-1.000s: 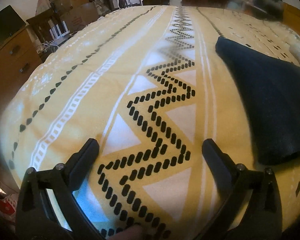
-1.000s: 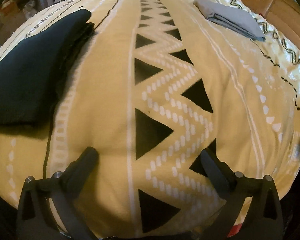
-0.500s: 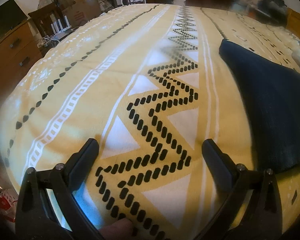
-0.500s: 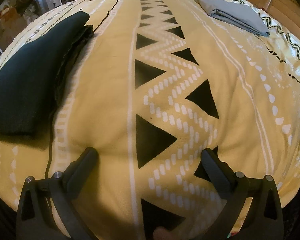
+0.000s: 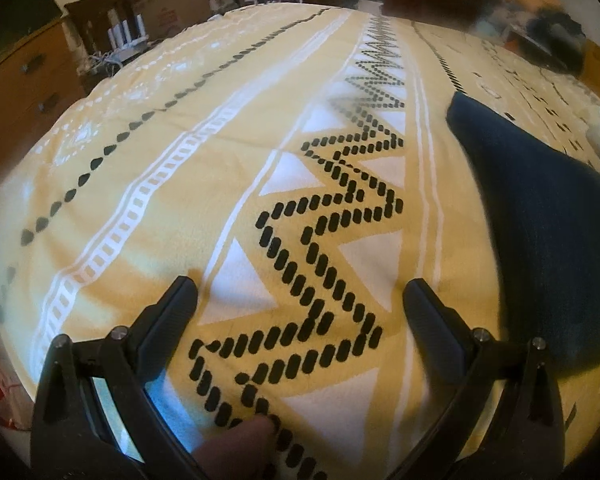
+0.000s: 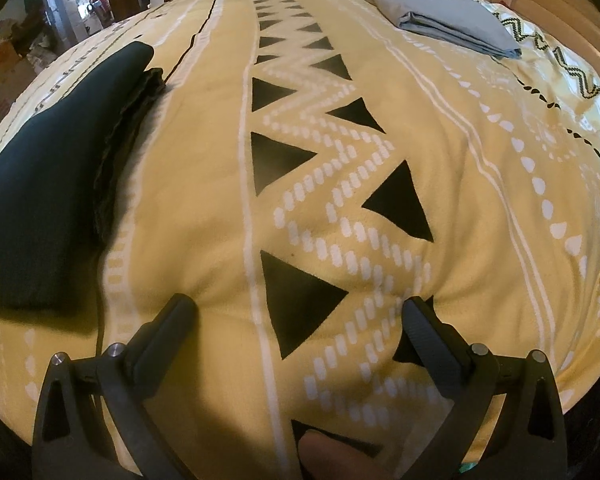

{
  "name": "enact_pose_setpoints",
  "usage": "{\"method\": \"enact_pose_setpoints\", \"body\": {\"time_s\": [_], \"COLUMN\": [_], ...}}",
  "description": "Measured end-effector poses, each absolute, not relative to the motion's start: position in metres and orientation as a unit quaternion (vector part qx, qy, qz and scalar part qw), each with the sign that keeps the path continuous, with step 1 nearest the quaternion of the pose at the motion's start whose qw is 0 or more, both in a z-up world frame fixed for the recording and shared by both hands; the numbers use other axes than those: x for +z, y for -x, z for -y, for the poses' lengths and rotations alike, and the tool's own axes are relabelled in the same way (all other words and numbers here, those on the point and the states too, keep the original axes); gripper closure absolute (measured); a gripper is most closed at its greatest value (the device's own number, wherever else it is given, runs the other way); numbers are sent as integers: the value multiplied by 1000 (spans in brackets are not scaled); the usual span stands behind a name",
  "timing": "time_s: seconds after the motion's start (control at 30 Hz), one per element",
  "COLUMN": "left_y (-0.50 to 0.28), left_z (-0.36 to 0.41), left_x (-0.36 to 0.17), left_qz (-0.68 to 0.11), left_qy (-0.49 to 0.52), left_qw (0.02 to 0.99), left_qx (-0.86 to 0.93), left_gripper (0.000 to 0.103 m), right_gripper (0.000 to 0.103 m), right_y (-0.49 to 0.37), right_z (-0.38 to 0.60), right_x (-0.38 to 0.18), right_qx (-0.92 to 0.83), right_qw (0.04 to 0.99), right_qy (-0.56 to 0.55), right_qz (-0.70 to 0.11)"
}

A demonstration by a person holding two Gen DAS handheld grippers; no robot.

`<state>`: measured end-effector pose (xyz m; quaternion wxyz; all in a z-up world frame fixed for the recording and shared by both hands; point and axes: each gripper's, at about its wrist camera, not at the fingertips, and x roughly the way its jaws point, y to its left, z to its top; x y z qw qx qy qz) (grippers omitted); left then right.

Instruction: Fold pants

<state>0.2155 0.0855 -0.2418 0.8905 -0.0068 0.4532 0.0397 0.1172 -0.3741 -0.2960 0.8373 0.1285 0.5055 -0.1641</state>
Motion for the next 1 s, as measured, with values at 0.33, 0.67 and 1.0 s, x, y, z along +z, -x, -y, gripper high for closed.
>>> {"method": "enact_pose_setpoints", "body": {"time_s": [0.33, 0.67, 1.0], "left_y": [-221, -207, -121], "left_z": [-90, -82, -7], "left_x": [-242, -178, -34], "left_qz": [-451, -399, -256], "left_qy": [42, 23, -28], "left_qw": [890, 916, 966], "left_qx": [48, 39, -16], "left_gripper": [0, 0, 0], "right_gripper": [0, 0, 0], "right_y": [-118, -116, -95], "right_z": [377, 374, 290], "right_x": [-295, -237, -77], "right_qx": [-164, -180, -143], "right_qw": [838, 867, 933], "right_qy": [-134, -116, -67], "right_qz": [-503, -449, -324]}}
